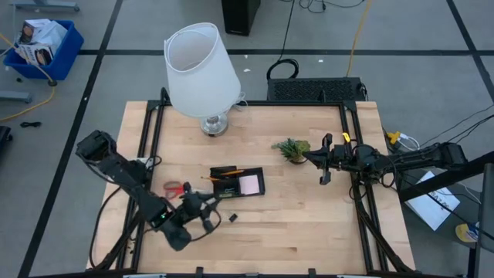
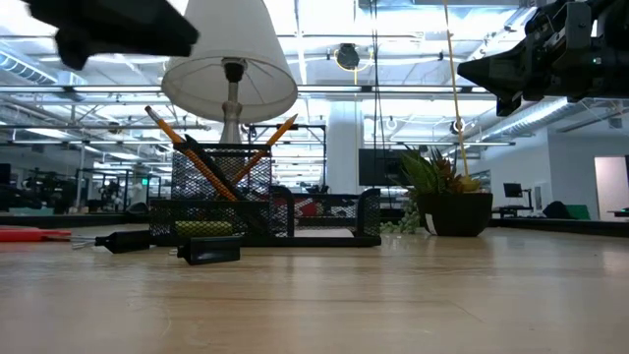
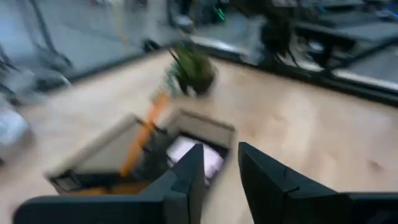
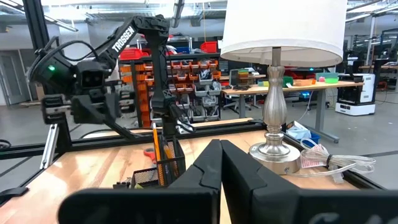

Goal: Pick and place office supplies into organizer
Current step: Put the bottom black binder clip into the black desk organizer

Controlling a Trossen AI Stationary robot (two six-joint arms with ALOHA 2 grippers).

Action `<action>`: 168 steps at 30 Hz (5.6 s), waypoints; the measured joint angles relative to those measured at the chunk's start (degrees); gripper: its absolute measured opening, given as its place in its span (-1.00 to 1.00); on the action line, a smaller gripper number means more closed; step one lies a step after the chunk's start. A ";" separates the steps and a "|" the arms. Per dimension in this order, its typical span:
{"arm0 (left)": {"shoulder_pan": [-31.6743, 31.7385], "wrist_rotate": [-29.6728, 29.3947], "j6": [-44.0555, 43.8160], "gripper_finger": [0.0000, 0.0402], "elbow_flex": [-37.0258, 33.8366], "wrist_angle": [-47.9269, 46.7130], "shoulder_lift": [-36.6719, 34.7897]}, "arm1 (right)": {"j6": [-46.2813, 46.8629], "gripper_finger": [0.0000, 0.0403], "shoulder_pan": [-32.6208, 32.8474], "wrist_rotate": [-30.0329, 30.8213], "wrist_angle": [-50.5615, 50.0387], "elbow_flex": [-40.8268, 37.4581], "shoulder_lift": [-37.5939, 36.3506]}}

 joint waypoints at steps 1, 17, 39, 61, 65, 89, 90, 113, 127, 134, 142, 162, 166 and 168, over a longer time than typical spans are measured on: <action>0.06 3.03 -1.26 -0.43 0.00 -1.02 -0.02 | -0.01 -1.00 -0.01 0.00 0.01 0.01 0.01; 8.36 40.88 33.15 0.27 1.63 4.36 -0.99 | 0.00 -1.00 0.00 0.00 0.00 0.00 0.02; 23.79 68.25 61.82 0.66 3.87 -0.28 5.04 | 0.01 -1.00 -0.01 0.00 -0.28 0.02 0.02; 22.64 68.17 66.30 0.40 3.91 5.80 15.46 | 0.02 -1.00 -0.01 0.00 -0.70 0.02 0.01; 23.09 68.60 65.71 0.31 3.91 6.21 16.18 | 0.00 -1.00 -0.02 0.00 -0.68 0.02 0.02; 23.61 63.28 56.81 -0.20 3.93 6.66 16.39 | 0.00 -1.00 -0.02 0.00 -0.68 0.01 0.00; 23.61 62.73 54.60 -0.17 3.92 6.97 16.41 | -0.01 -1.00 -0.02 0.00 -0.68 0.00 0.00; 12.31 38.68 15.42 -0.14 3.89 10.19 11.80 | -0.01 -1.00 0.00 0.00 -0.68 0.01 0.02; 11.55 34.36 12.76 -0.39 3.89 6.69 8.87 | 0.00 -1.00 0.00 0.00 -0.68 0.00 0.02; 14.61 44.60 25.41 0.03 3.89 8.07 8.87 | 0.02 -1.00 0.00 0.00 -0.68 0.00 0.02; 20.58 58.32 41.78 0.57 3.91 15.42 11.27 | 0.01 -1.00 -0.01 0.00 -0.68 0.01 0.01; 26.25 71.76 52.57 0.69 15.07 11.03 24.77 | 0.00 -1.00 -0.01 0.00 -0.79 0.02 0.01; 26.00 71.33 52.55 0.67 16.21 10.27 25.39 | 0.00 -1.00 -0.02 0.00 -0.72 0.02 0.02; 26.15 71.06 52.55 0.66 15.87 10.54 25.37 | 0.00 -1.00 0.00 0.00 -0.70 0.00 0.02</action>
